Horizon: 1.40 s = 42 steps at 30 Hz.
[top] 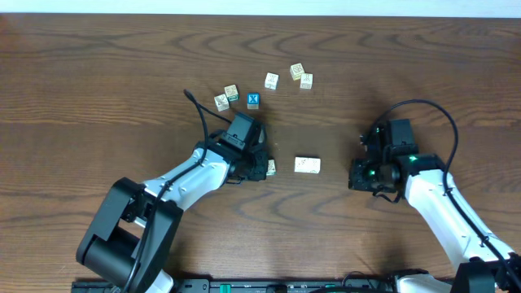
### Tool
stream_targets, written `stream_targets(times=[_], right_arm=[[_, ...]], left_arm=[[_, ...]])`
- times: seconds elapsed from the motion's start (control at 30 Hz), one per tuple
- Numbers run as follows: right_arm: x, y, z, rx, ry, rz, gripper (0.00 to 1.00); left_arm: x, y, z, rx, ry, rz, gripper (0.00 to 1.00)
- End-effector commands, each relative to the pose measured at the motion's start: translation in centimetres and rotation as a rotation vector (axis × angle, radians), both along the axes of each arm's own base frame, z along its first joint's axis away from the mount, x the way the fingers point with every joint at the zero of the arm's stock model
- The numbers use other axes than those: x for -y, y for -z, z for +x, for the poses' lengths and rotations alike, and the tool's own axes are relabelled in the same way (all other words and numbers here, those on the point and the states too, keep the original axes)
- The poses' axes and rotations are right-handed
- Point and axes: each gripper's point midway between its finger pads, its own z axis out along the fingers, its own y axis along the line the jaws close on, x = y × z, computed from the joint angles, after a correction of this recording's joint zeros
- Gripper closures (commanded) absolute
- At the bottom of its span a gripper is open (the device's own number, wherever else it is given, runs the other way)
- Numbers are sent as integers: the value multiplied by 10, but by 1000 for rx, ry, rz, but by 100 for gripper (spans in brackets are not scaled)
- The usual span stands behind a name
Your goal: Lift 3 blocks
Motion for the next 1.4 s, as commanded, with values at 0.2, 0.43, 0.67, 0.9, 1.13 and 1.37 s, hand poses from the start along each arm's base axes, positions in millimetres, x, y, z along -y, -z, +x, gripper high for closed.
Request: stream_targets(times=[0.2, 0.43, 0.67, 0.9, 1.13, 1.37], right_arm=[[-17, 7, -13, -30, -38, 10, 99], [-18, 6, -12, -29, -34, 11, 99], [-18, 6, -12, -26, -34, 12, 99], [-18, 6, -11, -25, -34, 12, 99], [-18, 6, -11, -23, -34, 12, 99], [-18, 6, -11, -23, -34, 12, 99]], left_arm=[[14, -8, 8, 20, -29, -49, 93], [22, -13, 13, 32, -38, -92, 93], [26, -14, 12, 27, -31, -105, 93], [26, -14, 9, 5, -51, -112, 93], [39, -16, -5, -35, -17, -147, 93], [56, -18, -14, -21, 31, -159, 93]])
